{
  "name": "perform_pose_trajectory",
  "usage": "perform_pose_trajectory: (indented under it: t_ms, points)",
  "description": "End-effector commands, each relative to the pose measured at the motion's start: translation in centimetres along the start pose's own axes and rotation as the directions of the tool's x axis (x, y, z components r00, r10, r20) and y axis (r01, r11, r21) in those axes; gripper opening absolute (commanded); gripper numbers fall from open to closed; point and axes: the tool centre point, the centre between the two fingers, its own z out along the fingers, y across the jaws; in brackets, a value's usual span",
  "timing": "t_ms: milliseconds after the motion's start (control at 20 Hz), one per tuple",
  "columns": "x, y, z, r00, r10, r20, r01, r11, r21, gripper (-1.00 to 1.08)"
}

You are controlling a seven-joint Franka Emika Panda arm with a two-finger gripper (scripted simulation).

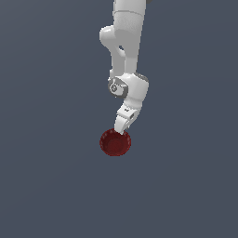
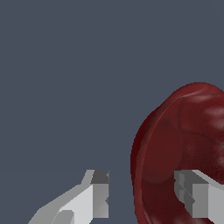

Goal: Pick up the object and move it to a goal position.

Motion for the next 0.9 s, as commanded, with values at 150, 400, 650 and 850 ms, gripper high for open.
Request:
perform_pose_trajectory:
  t_ms: [150, 400, 650, 850]
  points:
    - [-0.1, -0.1, 1.6, 1.000, -0.003, -0.001, 0.003, 1.000, 0.001, 0.28]
    - [0.0, -0.1, 2.1, 1.000, -0.004, -0.001, 0.004, 1.000, 0.000, 0.28]
    - [0.0, -0.1, 2.0, 1.000, -0.004, -0.001, 0.004, 1.000, 0.000, -1.00]
    - [0.0, -0.1, 2.0, 1.000, -0.004, -0.001, 0.004, 1.000, 0.000, -1.00]
